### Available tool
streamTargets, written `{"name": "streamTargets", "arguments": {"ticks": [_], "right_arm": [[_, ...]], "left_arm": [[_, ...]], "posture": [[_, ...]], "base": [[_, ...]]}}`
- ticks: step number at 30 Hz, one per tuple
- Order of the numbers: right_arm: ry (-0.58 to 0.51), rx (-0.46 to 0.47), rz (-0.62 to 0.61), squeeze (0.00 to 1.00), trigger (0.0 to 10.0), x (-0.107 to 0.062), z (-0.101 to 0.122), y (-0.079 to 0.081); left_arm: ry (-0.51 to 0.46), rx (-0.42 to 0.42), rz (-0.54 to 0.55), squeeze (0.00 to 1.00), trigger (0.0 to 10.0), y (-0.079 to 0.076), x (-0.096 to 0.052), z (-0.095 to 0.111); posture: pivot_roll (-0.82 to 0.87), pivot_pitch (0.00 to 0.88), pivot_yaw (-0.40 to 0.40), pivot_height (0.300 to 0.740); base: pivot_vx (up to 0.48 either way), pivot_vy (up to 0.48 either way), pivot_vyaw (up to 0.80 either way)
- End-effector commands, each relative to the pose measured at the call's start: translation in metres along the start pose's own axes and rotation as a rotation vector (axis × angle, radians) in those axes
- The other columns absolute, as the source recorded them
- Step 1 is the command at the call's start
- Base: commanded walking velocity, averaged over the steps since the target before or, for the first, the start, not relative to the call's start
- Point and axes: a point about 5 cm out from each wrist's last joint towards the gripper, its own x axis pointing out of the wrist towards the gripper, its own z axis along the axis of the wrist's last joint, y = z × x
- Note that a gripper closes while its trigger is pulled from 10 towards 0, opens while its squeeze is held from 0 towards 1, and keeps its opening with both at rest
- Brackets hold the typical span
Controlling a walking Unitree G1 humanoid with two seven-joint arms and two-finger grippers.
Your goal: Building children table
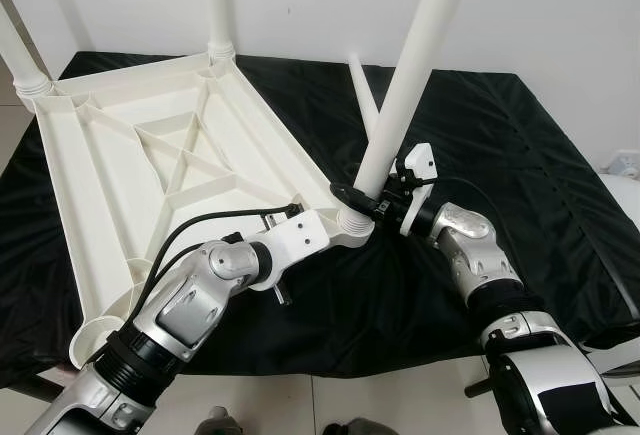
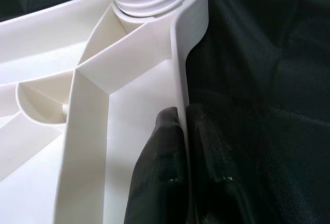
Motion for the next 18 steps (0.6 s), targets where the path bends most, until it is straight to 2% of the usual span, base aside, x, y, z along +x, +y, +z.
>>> {"name": "streamTargets", "arguments": {"ticks": [1, 2, 8, 10, 12, 18], "right_arm": [[0.021, 0.006, -0.035, 0.0, 10.0, -0.007, -0.004, -0.005], [0.019, -0.002, -0.092, 0.0, 10.0, -0.009, -0.005, -0.004], [0.027, -0.003, -0.157, 0.0, 10.0, -0.008, -0.006, -0.003], [0.036, -0.012, -0.22, 0.0, 10.0, -0.005, -0.007, 0.0], [0.036, -0.012, -0.22, 0.0, 10.0, -0.005, -0.007, 0.0], [0.009, 0.006, -0.309, 0.0, 10.0, 0.003, -0.007, 0.015]], "left_arm": [[-0.006, 0.035, -0.046, 0.0, 10.0, -0.005, 0.003, 0.006], [-0.009, 0.027, -0.042, 0.0, 10.0, -0.006, 0.004, 0.007], [-0.015, 0.012, -0.037, 0.0, 10.0, -0.007, 0.006, 0.008], [-0.021, 0.001, -0.04, 0.0, 10.0, -0.009, 0.007, 0.01], [-0.021, 0.001, -0.04, 0.0, 10.0, -0.009, 0.007, 0.01], [-0.029, -0.008, -0.038, 0.0, 10.0, -0.01, 0.01, 0.014]], "posture": [[0.05, 0.035, -0.071, 0.74], [0.05, 0.04, -0.071, 0.74], [0.05, 0.04, -0.071, 0.74], [0.04, 0.046, -0.067, 0.74], [0.04, 0.046, -0.067, 0.74], [0.04, 0.05, -0.069, 0.74]], "base": [[0.0, 0.0, 0.0], [0.0, 0.0, 0.0], [0.0, 0.0, 0.0], [0.0, 0.0, 0.0], [0.0, 0.0, 0.0], [0.0, 0.0, 0.0]]}}
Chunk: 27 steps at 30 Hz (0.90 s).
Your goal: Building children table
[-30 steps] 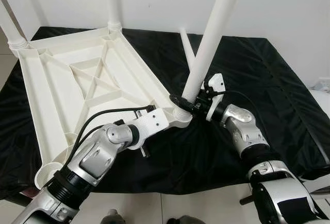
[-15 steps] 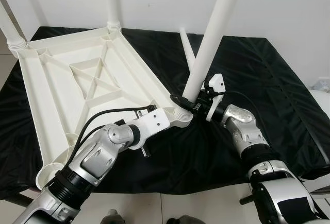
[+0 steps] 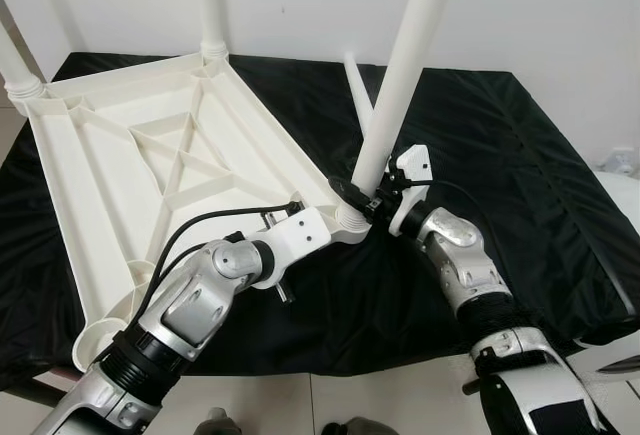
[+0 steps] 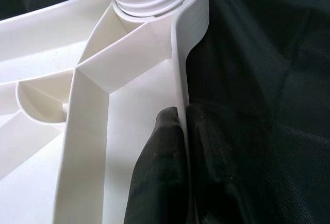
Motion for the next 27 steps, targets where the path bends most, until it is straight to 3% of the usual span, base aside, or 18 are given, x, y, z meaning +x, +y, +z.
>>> {"name": "streamTargets", "arguments": {"ticks": [1, 9, 21, 27], "right_arm": [[0.032, 0.012, -0.099, 0.0, 10.0, -0.003, -0.007, 0.004], [0.0, 0.023, -0.189, 0.0, 10.0, 0.005, -0.001, 0.022], [0.013, 0.077, -0.483, 0.0, 10.0, 0.014, 0.001, 0.044], [0.03, 0.108, -0.499, 0.0, 10.0, 0.014, -0.002, 0.056]], "left_arm": [[-0.028, 0.025, -0.042, 0.0, 10.0, -0.007, 0.005, 0.01], [-0.032, 0.026, -0.043, 0.0, 10.0, -0.007, 0.006, 0.011], [-0.034, 0.028, -0.045, 0.0, 10.0, -0.007, 0.008, 0.013], [-0.029, 0.026, -0.041, 0.0, 10.0, -0.007, 0.007, 0.011]], "posture": [[0.04, 0.051, -0.069, 0.74], [0.03, 0.049, -0.069, 0.74], [0.03, 0.034, -0.065, 0.74], [0.04, 0.023, -0.07, 0.74]], "base": [[0.0, 0.0, 0.0], [0.0, 0.0, 0.0], [0.0, 0.0, 0.0], [0.0, 0.0, 0.0]]}}
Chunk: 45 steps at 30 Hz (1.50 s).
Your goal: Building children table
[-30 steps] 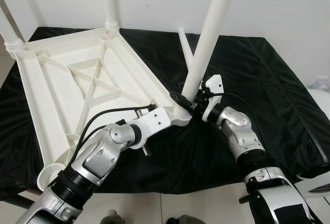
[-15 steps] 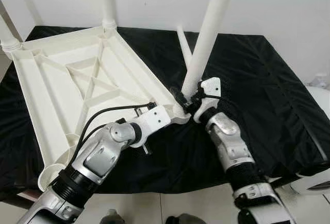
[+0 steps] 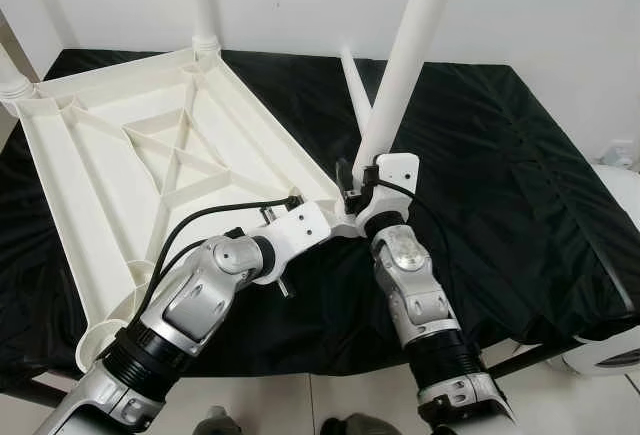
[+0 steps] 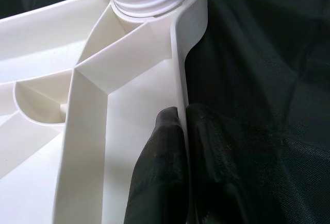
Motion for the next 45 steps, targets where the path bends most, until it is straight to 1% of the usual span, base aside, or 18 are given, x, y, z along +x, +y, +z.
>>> {"name": "streamTargets", "arguments": {"ticks": [1, 3, 4, 5, 8, 9, 12, 20, 21, 22, 23, 25, 28, 31, 32, 34, 38, 45], "right_arm": [[0.062, 0.019, 0.031, 0.0, 10.0, -0.005, -0.011, 0.011], [0.064, 0.018, 0.023, 0.0, 10.0, -0.006, -0.011, 0.01], [0.065, 0.016, 0.016, 0.05, 10.0, -0.007, -0.011, 0.008], [0.066, 0.014, 0.009, 0.67, 10.0, -0.007, -0.011, 0.005], [0.065, 0.004, -0.003, 0.68, 10.0, -0.008, -0.011, 0.001], [0.063, 0.003, -0.005, 1.0, 10.0, -0.008, -0.011, -0.001], [0.062, 0.001, -0.008, 1.0, 10.0, -0.009, -0.01, -0.003], [0.039, -0.032, 0.006, 1.0, 10.0, -0.01, -0.008, -0.025], [0.039, -0.029, 0.031, 0.01, 10.0, -0.01, -0.007, -0.027], [0.039, -0.029, 0.031, 0.01, 10.0, -0.01, -0.007, -0.027], [0.054, -0.019, 0.097, 0.0, 10.0, -0.012, -0.008, -0.032], [0.064, -0.005, 0.156, 0.0, 10.0, -0.014, -0.008, -0.034], [0.063, -0.001, 0.174, 0.0, 10.0, -0.014, -0.008, -0.035], [0.073, -0.024, 0.407, 0.0, 10.0, -0.019, -0.008, -0.038], [0.073, -0.024, 0.407, 0.0, 10.0, -0.019, -0.008, -0.038], [0.089, -0.037, 0.53, 0.0, 10.0, -0.02, -0.009, -0.042], [0.106, -0.036, 0.622, 0.0, 10.0, -0.014, -0.01, -0.05], [0.108, -0.052, 0.663, 0.0, 10.0, -0.006, -0.008, -0.057]], "left_arm": [[-0.021, 0.035, -0.053, 0.0, 10.0, -0.01, 0.006, 0.007], [-0.02, 0.034, -0.051, 0.0, 10.0, -0.01, 0.006, 0.007], [-0.02, 0.033, -0.049, 0.0, 10.0, -0.01, 0.006, 0.007], [-0.019, 0.032, -0.048, 0.0, 10.0, -0.011, 0.006, 0.007], [-0.018, 0.031, -0.047, 0.0, 10.0, -0.011, 0.006, 0.006], [-0.018, 0.03, -0.047, 0.0, 10.0, -0.011, 0.006, 0.006], [-0.018, 0.028, -0.047, 0.0, 10.0, -0.012, 0.006, 0.005], [-0.016, 0.028, -0.041, 0.0, 10.0, -0.01, 0.006, 0.005], [-0.015, 0.027, -0.04, 0.0, 10.0, -0.01, 0.006, 0.005], [-0.015, 0.027, -0.04, 0.0, 10.0, -0.01, 0.006, 0.005], [-0.014, 0.027, -0.039, 0.0, 10.0, -0.01, 0.006, 0.005], [-0.013, 0.028, -0.038, 0.0, 10.0, -0.01, 0.006, 0.004], [-0.013, 0.029, -0.038, 0.0, 10.0, -0.01, 0.006, 0.004], [-0.014, 0.032, -0.041, 0.0, 10.0, -0.01, 0.006, 0.005], [-0.014, 0.032, -0.041, 0.0, 10.0, -0.01, 0.006, 0.005], [-0.014, 0.034, -0.044, 0.0, 10.0, -0.01, 0.006, 0.005], [-0.015, 0.036, -0.045, 0.0, 10.0, -0.009, 0.006, 0.006], [-0.019, 0.038, -0.042, 0.0, 10.0, -0.008, 0.006, 0.008]], "posture": [[0.04, 0.023, -0.07, 0.74], [0.04, 0.022, -0.071, 0.74], [0.04, 0.02, -0.071, 0.74], [0.04, 0.016, -0.072, 0.74], [0.04, 0.012, -0.073, 0.74], [0.04, 0.01, -0.074, 0.74], [0.04, 0.008, -0.074, 0.74], [0.05, 0.0, -0.077, 0.74], [0.05, 0.0, -0.077, 0.74], [0.05, 0.0, -0.077, 0.74], [0.05, 0.0, -0.076, 0.74], [0.04, 0.0, -0.076, 0.74], [0.04, 0.0, -0.075, 0.74], [0.04, 0.0, -0.07, 0.74], [0.04, 0.0, -0.07, 0.74], [0.04, 0.0, -0.066, 0.74], [0.05, 0.0, -0.068, 0.74], [0.05, 0.0, -0.069, 0.74]], "base": [[0.0, 0.0, 0.0], [0.0, 0.0, 0.0], [0.0, 0.0, 0.0], [0.0, 0.0, 0.0], [0.0, 0.0, 0.0], [0.0, 0.0, 0.0], [0.0, 0.0, 0.0], [0.0, 0.0, 0.0], [0.0, 0.0, 0.0], [0.0, 0.0, 0.0], [0.0, 0.0, 0.0], [0.0, 0.0, 0.0], [0.0, 0.0, 0.0], [0.0, 0.0, 0.0], [0.0, 0.0, 0.0], [0.0, 0.0, 0.0], [0.0, 0.0, 0.0], [0.0, 0.0, 0.0]]}}
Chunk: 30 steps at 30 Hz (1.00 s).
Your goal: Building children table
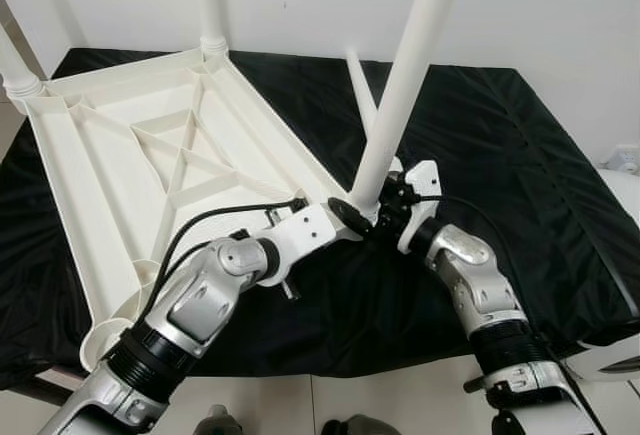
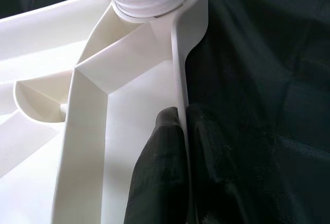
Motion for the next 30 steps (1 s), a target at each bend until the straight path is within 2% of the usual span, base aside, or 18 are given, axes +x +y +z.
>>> {"name": "streamTargets", "arguments": {"ticks": [1, 3, 6, 11, 12, 13, 14, 27, 28, 30], "right_arm": [[0.011, -0.012, 0.024, 0.0, 10.0, 0.0, 0.0, -0.007], [0.011, -0.012, 0.024, 0.0, 10.0, 0.0, 0.0, -0.007], [0.046, -0.028, 0.029, 0.0, 10.0, 0.002, 0.0, -0.021], [0.054, -0.029, 0.031, 0.0, 10.0, 0.003, 0.0, -0.028], [0.058, -0.026, 0.026, 0.0, 4.7, 0.002, -0.001, -0.031], [0.063, -0.022, 0.022, 0.0, 4.7, 0.002, -0.002, -0.033], [0.069, -0.027, 0.028, 0.0, 0.0, 0.001, -0.003, -0.033], [0.086, -0.02, 0.051, 0.0, 0.2, -0.006, -0.01, -0.04], [0.075, -0.003, 0.046, 0.0, 10.0, -0.006, -0.009, -0.04], [0.066, 0.004, 0.04, 0.0, 10.0, -0.007, -0.009, -0.04]], "left_arm": [[-0.009, 0.04, -0.035, 0.0, 10.0, -0.006, 0.004, 0.006], [-0.009, 0.04, -0.035, 0.0, 10.0, -0.006, 0.004, 0.006], [-0.012, 0.039, -0.035, 0.0, 10.0, -0.006, 0.004, 0.007], [-0.011, 0.04, -0.037, 0.0, 10.0, -0.006, 0.004, 0.007], [-0.01, 0.041, -0.038, 0.0, 10.0, -0.006, 0.004, 0.007], [-0.01, 0.042, -0.039, 0.0, 10.0, -0.006, 0.004, 0.007], [-0.01, 0.041, -0.039, 0.0, 10.0, -0.006, 0.004, 0.007], [-0.017, 0.04, -0.04, 0.0, 10.0, -0.005, 0.005, 0.009], [-0.018, 0.039, -0.039, 0.0, 10.0, -0.004, 0.006, 0.009], [-0.018, 0.039, -0.039, 0.0, 10.0, -0.004, 0.006, 0.009]], "posture": [[0.06, 0.0, -0.067, 0.74], [0.06, 0.0, -0.067, 0.74], [0.06, 0.007, -0.063, 0.74], [0.05, 0.01, -0.06, 0.74], [0.05, 0.011, -0.06, 0.74], [0.05, 0.011, -0.06, 0.74], [0.05, 0.012, -0.059, 0.74], [0.04, 0.014, -0.057, 0.74], [0.04, 0.015, -0.06, 0.74], [0.04, 0.015, -0.06, 0.74]], "base": [[0.0, 0.0, 0.0], [0.0, 0.0, 0.0], [0.0, 0.0, 0.0], [0.0, 0.0, 0.0], [0.0, 0.0, 0.0], [0.0, 0.0, 0.0], [0.0, 0.0, 0.0], [0.0, 0.0, 0.0], [0.0, 0.0, 0.0], [0.0, 0.0, 0.0]]}}
